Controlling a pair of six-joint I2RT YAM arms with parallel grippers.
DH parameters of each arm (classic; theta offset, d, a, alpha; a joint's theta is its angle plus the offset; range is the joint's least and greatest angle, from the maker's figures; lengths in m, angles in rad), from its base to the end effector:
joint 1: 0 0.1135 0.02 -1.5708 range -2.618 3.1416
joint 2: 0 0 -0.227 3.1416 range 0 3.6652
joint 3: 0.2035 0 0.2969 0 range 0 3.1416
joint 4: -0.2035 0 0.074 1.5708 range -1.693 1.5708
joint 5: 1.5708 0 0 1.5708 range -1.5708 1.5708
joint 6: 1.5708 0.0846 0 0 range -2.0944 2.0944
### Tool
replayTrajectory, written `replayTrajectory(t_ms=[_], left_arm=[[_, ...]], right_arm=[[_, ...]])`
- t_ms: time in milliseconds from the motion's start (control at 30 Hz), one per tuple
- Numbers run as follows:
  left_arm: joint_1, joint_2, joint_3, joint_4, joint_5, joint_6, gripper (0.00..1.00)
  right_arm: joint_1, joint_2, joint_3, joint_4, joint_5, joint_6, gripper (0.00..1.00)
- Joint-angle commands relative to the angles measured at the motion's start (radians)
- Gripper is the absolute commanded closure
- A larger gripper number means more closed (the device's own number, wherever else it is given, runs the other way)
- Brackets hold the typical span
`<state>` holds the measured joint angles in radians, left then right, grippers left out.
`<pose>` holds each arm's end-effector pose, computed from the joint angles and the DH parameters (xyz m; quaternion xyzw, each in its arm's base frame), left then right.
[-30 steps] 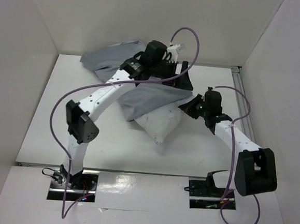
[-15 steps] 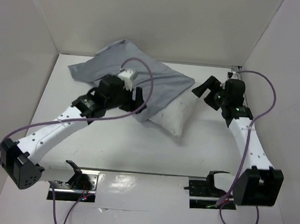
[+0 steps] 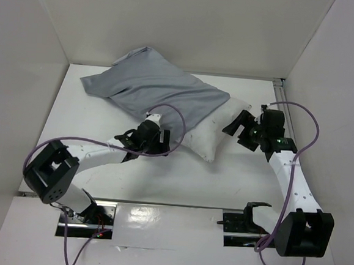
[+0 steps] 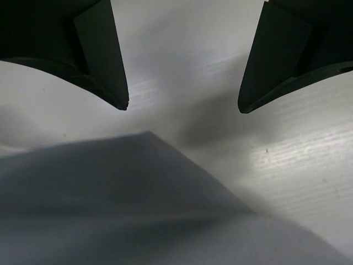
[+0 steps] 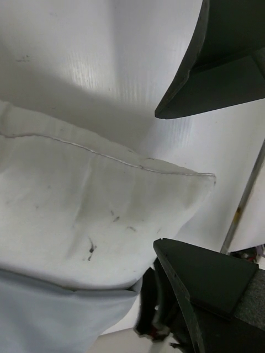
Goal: Put the pillow into the pillowcase
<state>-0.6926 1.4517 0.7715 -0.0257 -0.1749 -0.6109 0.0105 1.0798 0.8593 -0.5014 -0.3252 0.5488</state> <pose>0.2992 -0.2291 0.1006 0.0004 0.9052 -0.1902 0.3800 0.3252 0.0304 0.2068 0.1749 0.8846 0.2540 0.3499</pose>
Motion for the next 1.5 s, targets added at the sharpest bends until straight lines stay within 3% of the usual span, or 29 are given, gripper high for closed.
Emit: replayTrajectory(t_ms=[0, 233, 333, 367, 400, 500, 533, 633, 700, 733, 867, 967, 1067, 1300, 1367, 1467], left_arm=[[0.030, 0.096, 0.020, 0.190, -0.037, -0.024, 0.07], [0.059, 0.232, 0.121, 0.201, -0.026, -0.010, 0.22], [0.068, 0.251, 0.147, 0.201, -0.017, -0.001, 0.38], [0.068, 0.251, 0.147, 0.201, -0.017, -0.001, 0.44], [0.068, 0.251, 0.158, 0.201, -0.008, -0.001, 0.59], [0.068, 0.251, 0.167, 0.201, -0.008, 0.008, 0.86], [0.068, 0.251, 0.176, 0.187, -0.008, 0.008, 1.00], [0.068, 0.240, 0.176, 0.175, -0.017, 0.008, 1.00], [0.068, 0.225, 0.163, 0.175, -0.017, 0.008, 1.00], [0.068, 0.214, 0.141, 0.175, -0.017, 0.008, 1.00], [0.068, 0.118, 0.111, 0.162, 0.006, -0.004, 1.00], [0.086, -0.016, 0.129, 0.101, 0.115, -0.032, 1.00], [0.071, -0.086, 0.230, 0.058, 0.331, -0.044, 1.00], [-0.088, 0.025, 0.432, 0.155, 0.603, -0.139, 1.00], [-0.097, 0.053, 0.492, 0.170, 0.693, -0.154, 1.00], [-0.079, 0.053, 0.537, 0.152, 0.706, -0.155, 1.00]], right_arm=[[0.000, -0.029, -0.020, -0.017, -0.078, -0.010, 0.04], [0.022, -0.028, -0.040, 0.014, -0.252, 0.000, 0.04], [0.054, -0.009, -0.084, 0.061, -0.290, 0.019, 0.04], [0.054, 0.005, -0.100, 0.081, -0.299, 0.031, 0.04], [0.054, 0.014, -0.114, 0.101, -0.299, 0.031, 0.04], [0.088, 0.049, -0.143, 0.188, -0.290, 0.074, 0.04], [0.100, 0.075, -0.154, 0.252, -0.290, 0.083, 0.04], [0.144, 0.170, -0.115, 0.304, -0.261, 0.094, 0.13], [0.167, 0.207, -0.085, 0.323, -0.239, 0.083, 0.25], [0.177, 0.221, -0.066, 0.336, -0.239, 0.083, 0.44], [0.186, 0.272, 0.019, 0.360, -0.230, 0.083, 0.98], [0.186, 0.285, 0.119, 0.328, -0.196, 0.065, 1.00], [0.186, 0.295, 0.150, 0.354, -0.164, 0.079, 1.00], [0.273, 0.478, 0.136, 0.593, -0.187, 0.241, 1.00], [0.284, 0.508, 0.147, 0.606, -0.187, 0.250, 1.00], [0.275, 0.493, 0.135, 0.616, -0.187, 0.250, 1.00]])
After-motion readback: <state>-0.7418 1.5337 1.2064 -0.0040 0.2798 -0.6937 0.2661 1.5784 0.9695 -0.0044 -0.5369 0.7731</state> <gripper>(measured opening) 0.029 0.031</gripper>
